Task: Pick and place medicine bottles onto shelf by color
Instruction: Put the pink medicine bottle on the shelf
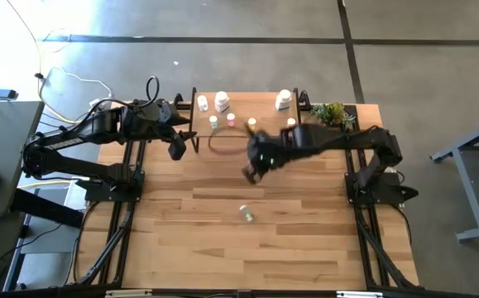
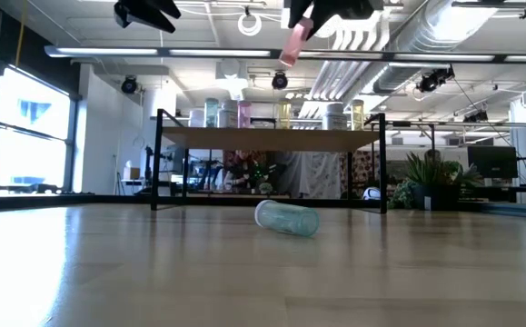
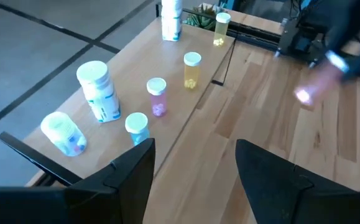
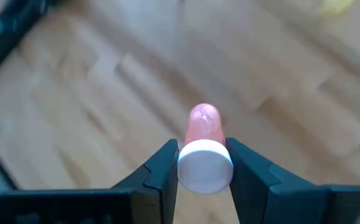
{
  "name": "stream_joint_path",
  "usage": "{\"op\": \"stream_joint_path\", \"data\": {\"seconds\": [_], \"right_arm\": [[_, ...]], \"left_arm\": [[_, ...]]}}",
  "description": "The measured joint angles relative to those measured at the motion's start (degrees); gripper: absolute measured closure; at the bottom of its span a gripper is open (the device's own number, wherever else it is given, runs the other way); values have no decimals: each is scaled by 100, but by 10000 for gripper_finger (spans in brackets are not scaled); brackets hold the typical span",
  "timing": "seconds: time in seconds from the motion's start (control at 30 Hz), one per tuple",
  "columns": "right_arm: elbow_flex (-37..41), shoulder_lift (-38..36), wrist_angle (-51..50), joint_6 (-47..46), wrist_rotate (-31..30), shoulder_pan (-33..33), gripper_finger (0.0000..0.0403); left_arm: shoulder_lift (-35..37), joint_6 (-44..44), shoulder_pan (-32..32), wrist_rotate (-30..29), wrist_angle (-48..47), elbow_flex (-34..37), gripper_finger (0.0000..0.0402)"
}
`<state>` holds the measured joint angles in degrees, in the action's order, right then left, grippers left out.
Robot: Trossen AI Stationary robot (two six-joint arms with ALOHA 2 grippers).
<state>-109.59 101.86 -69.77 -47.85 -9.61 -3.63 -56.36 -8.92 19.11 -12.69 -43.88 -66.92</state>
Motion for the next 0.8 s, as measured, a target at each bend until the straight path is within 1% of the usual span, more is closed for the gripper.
{"op": "stream_joint_path", "data": {"seconds": [0.17, 0.37, 0.67, 0.8], "right_arm": [[-596, -4, -222, 422, -390, 567, 299], [-971, -4, -306, 917, -404, 1223, 299], [-1035, 7, -966, 1673, -16, 2243, 299], [-1035, 42, -1078, 2125, 339, 2631, 299]], "left_arm": [[0, 175, 0, 2, 0, 0, 188], [0, 412, 0, 2, 0, 0, 188], [0, 413, 0, 5, 2, 0, 188], [0, 402, 0, 5, 38, 0, 188]]}}
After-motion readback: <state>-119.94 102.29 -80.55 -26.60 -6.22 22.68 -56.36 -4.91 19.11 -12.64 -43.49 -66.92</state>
